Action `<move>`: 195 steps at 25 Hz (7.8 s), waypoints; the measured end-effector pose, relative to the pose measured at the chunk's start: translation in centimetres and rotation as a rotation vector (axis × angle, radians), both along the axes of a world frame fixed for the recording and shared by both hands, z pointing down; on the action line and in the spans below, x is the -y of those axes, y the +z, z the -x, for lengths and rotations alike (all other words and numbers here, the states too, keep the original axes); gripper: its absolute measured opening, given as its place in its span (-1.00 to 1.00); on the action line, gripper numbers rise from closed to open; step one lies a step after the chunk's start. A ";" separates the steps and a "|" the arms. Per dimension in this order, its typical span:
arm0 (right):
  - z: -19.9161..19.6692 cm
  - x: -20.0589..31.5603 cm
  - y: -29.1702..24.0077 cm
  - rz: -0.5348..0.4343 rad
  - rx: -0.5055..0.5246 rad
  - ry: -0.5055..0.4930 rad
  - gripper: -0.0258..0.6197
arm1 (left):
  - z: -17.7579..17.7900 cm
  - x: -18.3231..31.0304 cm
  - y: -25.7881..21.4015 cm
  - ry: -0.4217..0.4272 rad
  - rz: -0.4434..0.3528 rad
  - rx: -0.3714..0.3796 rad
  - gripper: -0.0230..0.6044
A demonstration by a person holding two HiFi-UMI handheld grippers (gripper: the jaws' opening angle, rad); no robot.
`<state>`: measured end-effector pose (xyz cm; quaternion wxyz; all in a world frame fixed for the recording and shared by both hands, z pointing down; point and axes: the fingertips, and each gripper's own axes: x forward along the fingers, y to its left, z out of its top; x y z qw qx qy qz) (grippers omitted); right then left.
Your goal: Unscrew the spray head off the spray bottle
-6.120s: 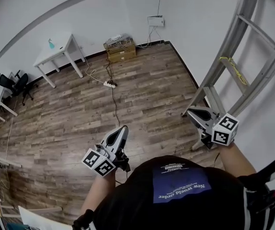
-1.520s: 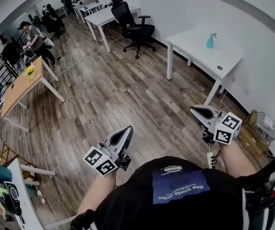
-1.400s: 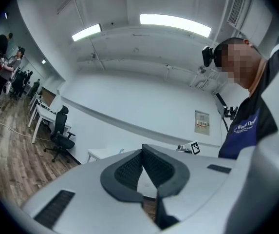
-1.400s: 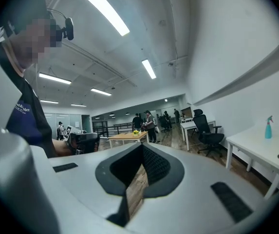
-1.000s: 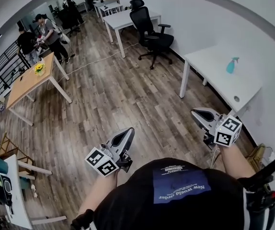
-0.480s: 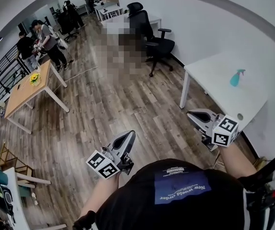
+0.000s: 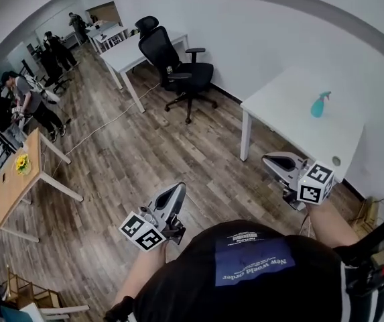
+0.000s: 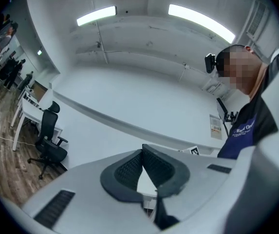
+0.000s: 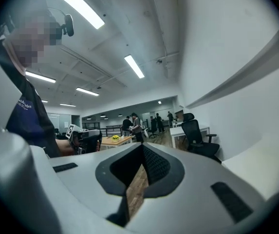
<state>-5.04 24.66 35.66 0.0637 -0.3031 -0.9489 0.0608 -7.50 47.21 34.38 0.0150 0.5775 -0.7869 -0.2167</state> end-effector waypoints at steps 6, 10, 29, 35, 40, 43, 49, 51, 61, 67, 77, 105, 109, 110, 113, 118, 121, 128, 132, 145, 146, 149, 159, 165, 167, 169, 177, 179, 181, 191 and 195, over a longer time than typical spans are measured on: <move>5.1 1.1 0.2 0.035 0.014 0.175 -0.95 | 8.9 0.8 0.1 0.156 0.036 0.009 -0.92; 6.7 2.7 1.0 0.042 -0.003 0.263 -0.95 | 12.5 3.5 0.6 0.257 0.053 -0.001 -0.92; 6.3 30.5 1.6 0.052 0.009 0.475 -0.95 | 15.7 35.0 0.8 0.513 0.038 0.003 -0.92; 5.5 37.5 2.0 0.043 -0.001 0.544 -0.95 | 15.2 44.2 1.4 0.627 0.048 -0.009 -0.92; 2.7 42.0 4.1 0.055 -0.024 0.645 -0.95 | 14.1 50.5 2.8 0.733 0.050 -0.017 -0.92; 2.1 44.7 5.5 0.063 -0.036 0.702 -0.95 | 14.1 54.3 3.8 0.798 0.054 -0.023 -0.92; 4.7 48.7 5.1 0.032 -0.037 0.851 -0.95 | 18.3 60.9 4.2 0.960 0.039 -0.022 -0.91; 5.8 49.8 5.2 0.043 -0.034 0.906 -0.95 | 20.0 63.0 4.4 1.015 0.046 -0.024 -0.92; 12.3 54.2 5.1 0.061 -0.052 1.050 -0.95 | 28.1 70.3 5.2 1.179 0.071 -0.038 -0.92; 13.2 55.0 5.9 0.049 -0.086 1.027 -0.95 | 28.7 71.9 6.6 1.180 0.077 -0.067 -0.92; 9.6 62.2 5.9 0.096 -0.053 0.828 -0.95 | 23.1 76.3 6.9 1.015 0.114 -0.066 -0.91; 17.3 61.5 10.3 -0.265 -0.315 0.493 -0.67 | 27.3 76.5 11.1 0.996 0.177 -0.111 -0.92; 18.4 61.3 13.2 -0.463 -0.435 0.324 -0.46 | 28.7 76.6 11.9 0.957 0.172 -0.125 -0.92; 18.6 61.2 14.1 -0.521 -0.474 0.275 -0.38 | 29.0 76.6 12.2 0.949 0.171 -0.130 -0.92; 19.1 61.8 16.5 -0.724 -0.596 0.136 -0.31 | 29.8 76.8 12.7 0.933 0.166 -0.144 -0.92; 19.7 64.2 19.6 -0.992 -0.737 -0.054 -0.31 | 30.2 77.2 13.5 0.928 0.168 -0.157 -0.92; 19.9 65.4 22.4 -1.072 -0.819 -0.172 -0.31 | 30.8 77.3 14.6 0.912 0.171 -0.177 -0.92; 19.7 66.4 26.8 -1.170 -0.936 -0.344 -0.31 | 32.4 77.4 15.8 0.884 0.173 -0.231 -0.92; 19.5 66.5 28.3 -1.178 -0.960 -0.378 -0.31 | 32.8 77.6 16.3 0.885 0.174 -0.253 -0.92; 19.5 66.5 30.1 -1.176 -0.961 -0.388 -0.53 | 32.7 78.2 17.1 0.903 0.179 -0.277 -0.92; 19.5 66.5 30.1 -1.177 -0.956 -0.386 -0.54 | 32.7 78.2 17.1 0.904 0.180 -0.278 -0.92; 19.7 66.5 30.0 -1.180 -0.944 -0.389 -0.54 | 32.7 78.3 17.2 0.905 0.182 -0.279 -0.92; 19.5 66.0 30.2 -1.156 -0.980 -0.409 -0.54 | 32.5 78.3 17.2 0.911 0.182 -0.281 -0.92; 19.5 66.3 30.6 -1.186 -0.969 -0.414 -0.54 | 32.3 78.1 17.3 0.913 0.182 -0.284 -0.92; 19.5 66.3 30.5 -1.187 -0.968 -0.416 -0.54 | 32.2 78.2 17.4 0.914 0.181 -0.287 -0.92; 19.4 66.2 30.2 -1.176 -0.979 -0.411 -0.54 | 32.2 78.1 17.3 0.917 0.182 -0.286 -0.92; 19.7 67.1 26.7 -1.069 -0.948 -0.200 -0.54 | 32.4 78.4 16.7 0.923 0.184 -0.254 -0.92; 19.7 67.1 25.3 -1.035 -0.931 -0.147 -0.54 | 32.2 78.6 16.3 0.929 0.185 -0.236 -0.92; 19.6 67.0 23.8 -1.005 -0.909 -0.096 -0.54 | 31.9 78.8 15.9 0.936 0.188 -0.217 -0.92; 19.4 65.0 14.5 -0.721 -0.682 0.198 -0.54 | 29.4 79.1 12.5 1.022 0.172 -0.115 -0.91; 19.0 64.2 10.6 -0.603 -0.562 0.292 -0.54 | 28.1 79.0 10.7 1.071 0.149 -0.058 -0.69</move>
